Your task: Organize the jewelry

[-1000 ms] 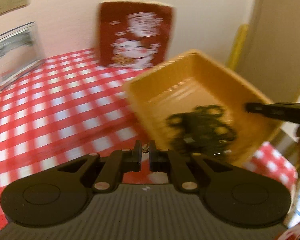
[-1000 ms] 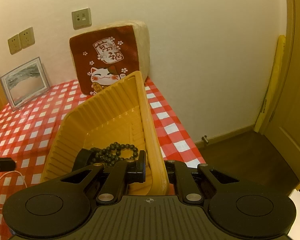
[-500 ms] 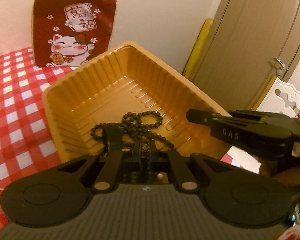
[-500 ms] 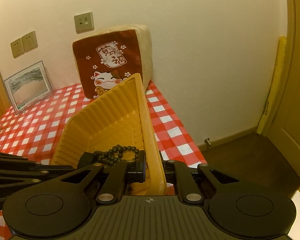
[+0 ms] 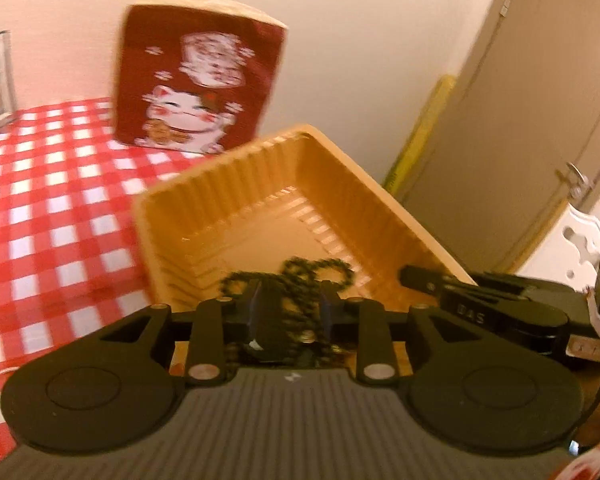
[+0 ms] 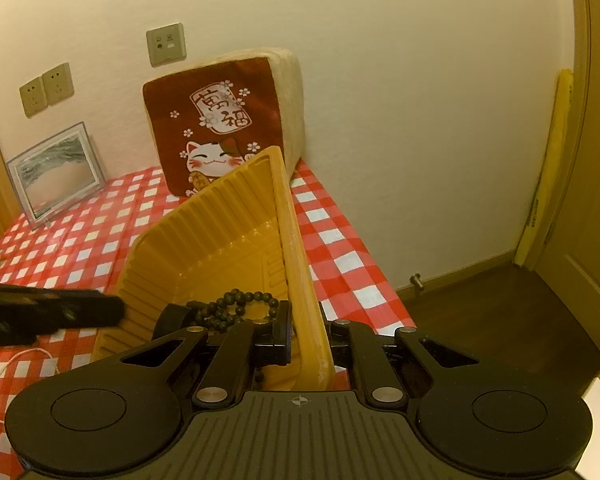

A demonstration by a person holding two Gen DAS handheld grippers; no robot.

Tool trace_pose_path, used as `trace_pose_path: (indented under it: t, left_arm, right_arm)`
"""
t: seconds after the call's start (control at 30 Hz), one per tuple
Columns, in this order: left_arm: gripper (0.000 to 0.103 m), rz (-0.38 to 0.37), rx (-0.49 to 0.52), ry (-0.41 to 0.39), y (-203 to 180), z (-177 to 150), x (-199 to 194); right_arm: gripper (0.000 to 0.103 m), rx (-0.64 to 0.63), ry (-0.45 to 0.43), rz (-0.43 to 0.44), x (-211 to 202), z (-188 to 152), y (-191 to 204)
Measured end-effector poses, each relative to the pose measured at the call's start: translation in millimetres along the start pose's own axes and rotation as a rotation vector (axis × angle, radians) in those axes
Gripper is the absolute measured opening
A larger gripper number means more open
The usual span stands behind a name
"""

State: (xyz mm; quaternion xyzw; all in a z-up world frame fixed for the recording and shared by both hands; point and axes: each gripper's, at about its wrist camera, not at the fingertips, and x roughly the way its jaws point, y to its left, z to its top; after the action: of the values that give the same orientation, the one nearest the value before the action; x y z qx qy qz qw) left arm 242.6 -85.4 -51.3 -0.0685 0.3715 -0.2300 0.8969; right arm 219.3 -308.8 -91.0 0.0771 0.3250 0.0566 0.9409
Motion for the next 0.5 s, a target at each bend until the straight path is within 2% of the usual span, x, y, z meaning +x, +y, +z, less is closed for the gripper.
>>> trace_pose_path:
  t: [0.5]
  left_arm:
    - [0.029,0.261,-0.163,-0.057,83.6,-17.8,-67.8]
  right_arm:
    - [0.009,-0.001,-0.001,-0.001,0.4,0.1,-0.4]
